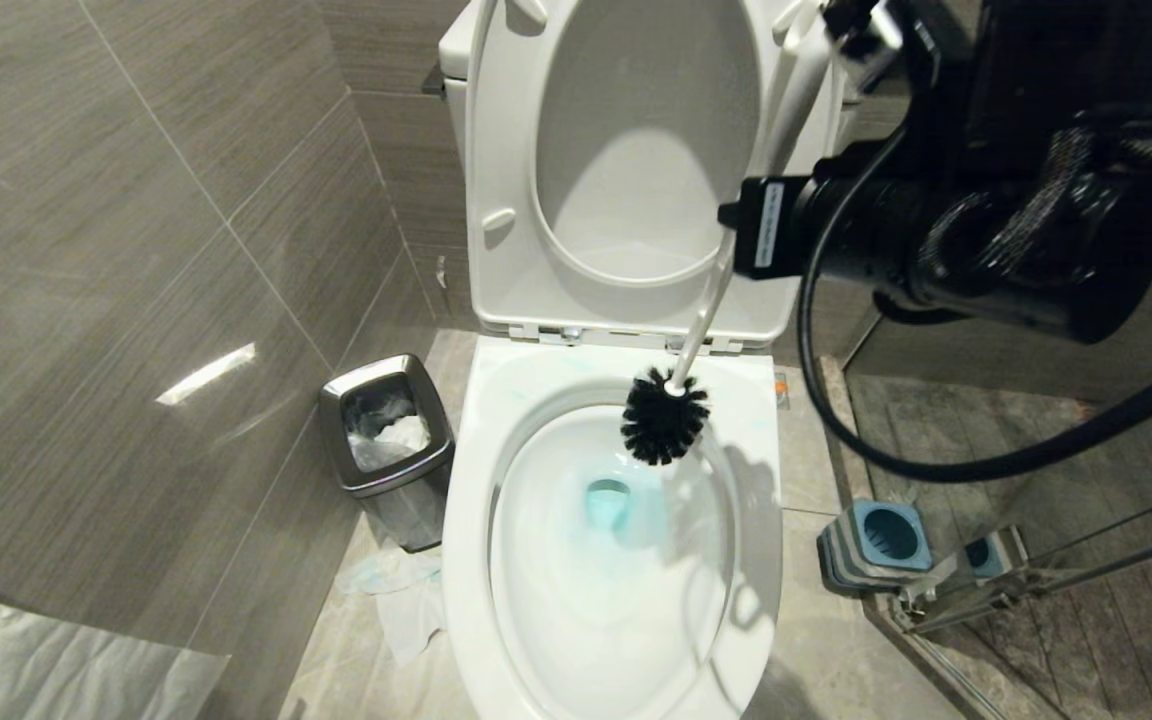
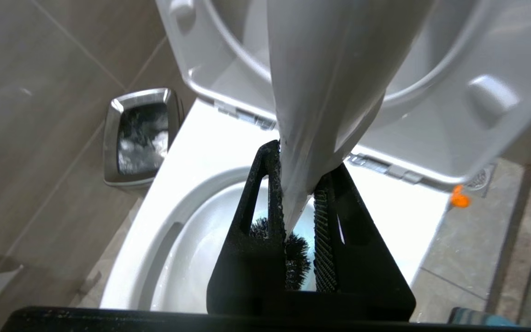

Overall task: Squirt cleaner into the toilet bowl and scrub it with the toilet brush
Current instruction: Scrub the toilet bowl

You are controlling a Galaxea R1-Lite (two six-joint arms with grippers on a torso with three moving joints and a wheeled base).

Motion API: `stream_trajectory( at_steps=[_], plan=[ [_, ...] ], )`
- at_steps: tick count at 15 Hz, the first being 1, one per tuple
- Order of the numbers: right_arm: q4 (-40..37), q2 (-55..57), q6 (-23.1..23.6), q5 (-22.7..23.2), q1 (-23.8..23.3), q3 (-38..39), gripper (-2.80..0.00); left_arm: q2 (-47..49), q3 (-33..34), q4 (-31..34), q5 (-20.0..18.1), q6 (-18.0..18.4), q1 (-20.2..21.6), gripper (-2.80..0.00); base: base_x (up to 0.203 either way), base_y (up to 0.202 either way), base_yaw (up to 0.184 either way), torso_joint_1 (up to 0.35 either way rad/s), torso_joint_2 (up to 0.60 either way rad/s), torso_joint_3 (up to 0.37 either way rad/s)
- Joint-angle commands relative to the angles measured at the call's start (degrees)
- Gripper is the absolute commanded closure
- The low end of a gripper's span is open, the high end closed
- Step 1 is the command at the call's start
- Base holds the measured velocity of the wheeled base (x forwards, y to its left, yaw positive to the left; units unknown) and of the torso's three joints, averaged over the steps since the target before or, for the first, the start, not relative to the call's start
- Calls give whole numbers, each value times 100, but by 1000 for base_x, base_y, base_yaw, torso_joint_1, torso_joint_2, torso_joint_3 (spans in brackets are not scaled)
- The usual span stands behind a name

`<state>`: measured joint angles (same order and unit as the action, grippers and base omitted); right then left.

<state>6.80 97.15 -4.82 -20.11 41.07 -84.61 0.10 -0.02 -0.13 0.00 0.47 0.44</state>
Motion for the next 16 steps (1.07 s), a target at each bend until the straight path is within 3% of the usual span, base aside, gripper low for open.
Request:
stream_trajectory(
  at_steps=[1, 5, 16],
  plan=[
    [609, 611, -1, -57, 65, 495, 0, -1, 2, -4, 0, 14, 0, 0, 0, 0, 0, 0, 0, 0],
    [1575, 1436, -122, -410, 76, 845, 0, -1, 2, -4, 0, 5, 0, 0, 0, 0, 0, 0, 0, 0],
    [2860, 3574, -373, -1208, 182, 551, 0, -1, 2, -4, -9, 26, 0, 0, 0, 0, 0, 0, 0, 0]
  ],
)
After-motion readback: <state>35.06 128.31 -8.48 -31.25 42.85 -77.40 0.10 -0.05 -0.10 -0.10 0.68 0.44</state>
